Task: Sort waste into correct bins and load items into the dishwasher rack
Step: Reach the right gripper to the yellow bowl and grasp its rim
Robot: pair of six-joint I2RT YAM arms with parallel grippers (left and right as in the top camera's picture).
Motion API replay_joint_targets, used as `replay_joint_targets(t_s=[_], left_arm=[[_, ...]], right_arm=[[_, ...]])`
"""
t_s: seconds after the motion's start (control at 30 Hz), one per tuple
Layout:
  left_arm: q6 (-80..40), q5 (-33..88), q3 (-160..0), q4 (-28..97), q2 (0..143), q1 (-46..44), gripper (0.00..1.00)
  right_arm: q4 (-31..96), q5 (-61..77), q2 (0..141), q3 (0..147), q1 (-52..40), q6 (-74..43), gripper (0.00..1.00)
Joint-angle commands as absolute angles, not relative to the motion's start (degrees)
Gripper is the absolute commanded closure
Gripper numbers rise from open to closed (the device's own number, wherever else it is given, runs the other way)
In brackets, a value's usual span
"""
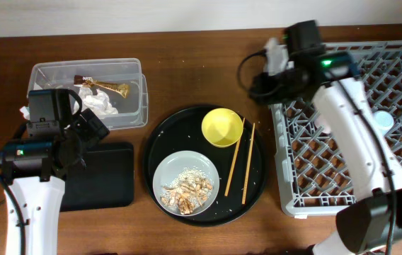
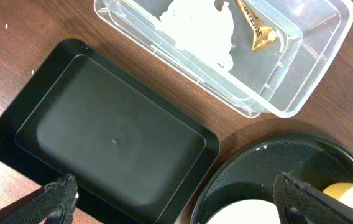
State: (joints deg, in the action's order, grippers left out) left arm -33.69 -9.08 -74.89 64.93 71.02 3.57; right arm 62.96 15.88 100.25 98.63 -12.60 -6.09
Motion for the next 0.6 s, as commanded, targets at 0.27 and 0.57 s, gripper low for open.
replay_joint_targets(t_s=[0.27,0.57], left_arm=[[-34.06,-9.91,-74.89,65.23,70.39,3.81,0.01],[-34.06,-9.91,-74.89,65.23,70.39,3.81,0.01]], right_arm=[[51.64,3.77,115.70,98.52,-32.21,-16.29,0.64],[50.65,-2.57,124.46,98.41,-34.50,-20.49,0.65]])
